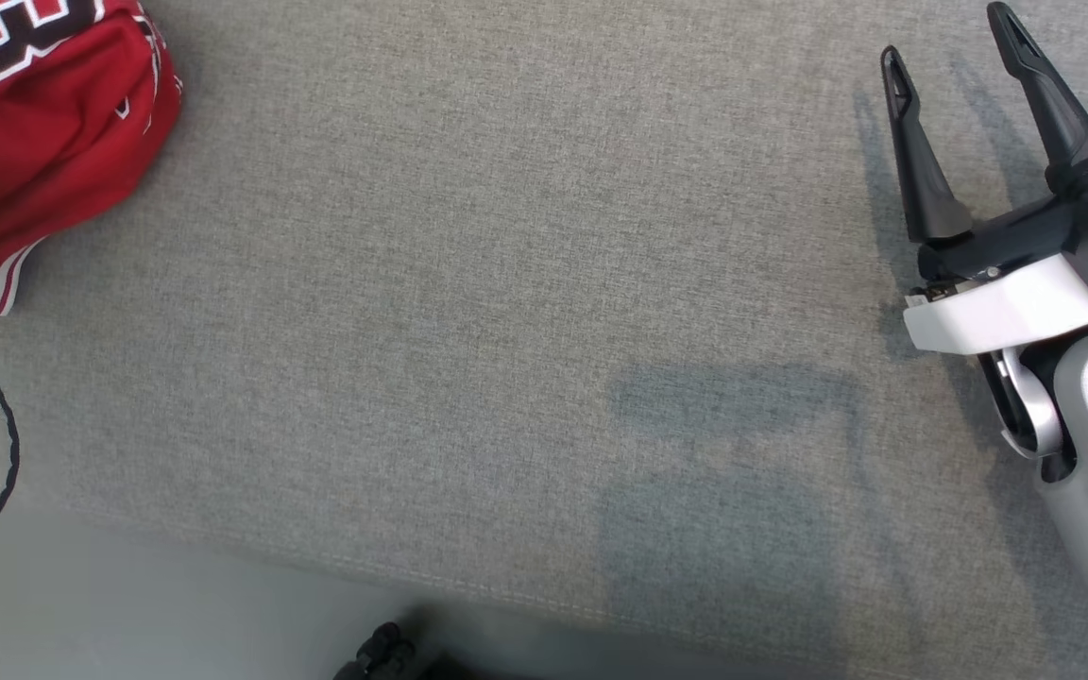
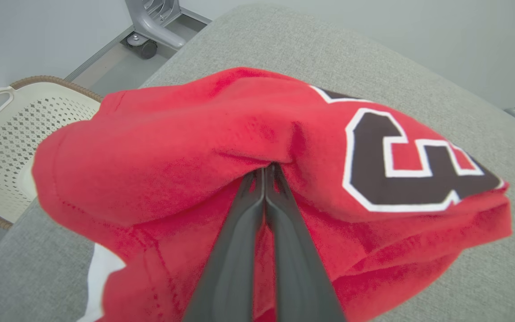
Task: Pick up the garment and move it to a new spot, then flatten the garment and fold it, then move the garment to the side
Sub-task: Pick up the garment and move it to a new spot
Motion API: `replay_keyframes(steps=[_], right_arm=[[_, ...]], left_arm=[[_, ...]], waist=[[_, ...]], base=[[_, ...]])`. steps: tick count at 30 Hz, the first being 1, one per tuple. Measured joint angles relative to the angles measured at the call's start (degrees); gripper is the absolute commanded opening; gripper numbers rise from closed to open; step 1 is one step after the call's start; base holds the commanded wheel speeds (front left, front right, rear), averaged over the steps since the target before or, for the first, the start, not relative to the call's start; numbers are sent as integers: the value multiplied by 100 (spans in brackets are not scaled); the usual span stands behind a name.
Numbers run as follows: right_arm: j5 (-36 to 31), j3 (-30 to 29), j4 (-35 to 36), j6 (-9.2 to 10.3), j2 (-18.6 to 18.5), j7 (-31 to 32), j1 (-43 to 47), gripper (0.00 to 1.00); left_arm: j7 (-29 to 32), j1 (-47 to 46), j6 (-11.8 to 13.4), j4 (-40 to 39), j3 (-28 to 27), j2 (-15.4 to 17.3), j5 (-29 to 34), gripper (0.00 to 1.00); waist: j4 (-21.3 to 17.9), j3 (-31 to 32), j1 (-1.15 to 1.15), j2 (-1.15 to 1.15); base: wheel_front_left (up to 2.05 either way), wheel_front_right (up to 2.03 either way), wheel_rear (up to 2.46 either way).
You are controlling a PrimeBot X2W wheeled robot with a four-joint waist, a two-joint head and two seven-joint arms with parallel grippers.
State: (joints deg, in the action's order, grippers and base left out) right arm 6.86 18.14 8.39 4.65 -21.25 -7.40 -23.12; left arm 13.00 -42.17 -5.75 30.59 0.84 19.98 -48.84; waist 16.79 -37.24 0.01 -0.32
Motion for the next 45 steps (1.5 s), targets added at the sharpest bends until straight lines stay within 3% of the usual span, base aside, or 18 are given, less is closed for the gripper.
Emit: replay_keyframes(steps=[6,15,28,33,45], right_arm=[[91,46,-225,5,225,-227,41,100],[364,102,-612,57,578,-498,356,100],[632,259,-987,98,1162,-665,713,100],[648,256,-1043,100,1281,-678,787,100],[682,313,-1121,108,1456,-695,1253,100]], left_arm=[[-305,-129,-124,-444,277,126,153,0],[-503,-124,-164,-1706,1663,169,732,0],[-523,-131,-164,-3349,3916,-525,977,0],[-326,-254,-164,-3438,4557,-691,1018,0],[-102,-376,-165,-2573,5145,-1132,1184,0]], waist=[[-101,261,0,0],[-302,806,0,0],[-824,1490,-1,0],[-1158,1712,0,0],[-2074,2170,-1,0]], base=[[0,0,0],[0,0,0],[0,0,0],[0,0,0],[0,0,0]])
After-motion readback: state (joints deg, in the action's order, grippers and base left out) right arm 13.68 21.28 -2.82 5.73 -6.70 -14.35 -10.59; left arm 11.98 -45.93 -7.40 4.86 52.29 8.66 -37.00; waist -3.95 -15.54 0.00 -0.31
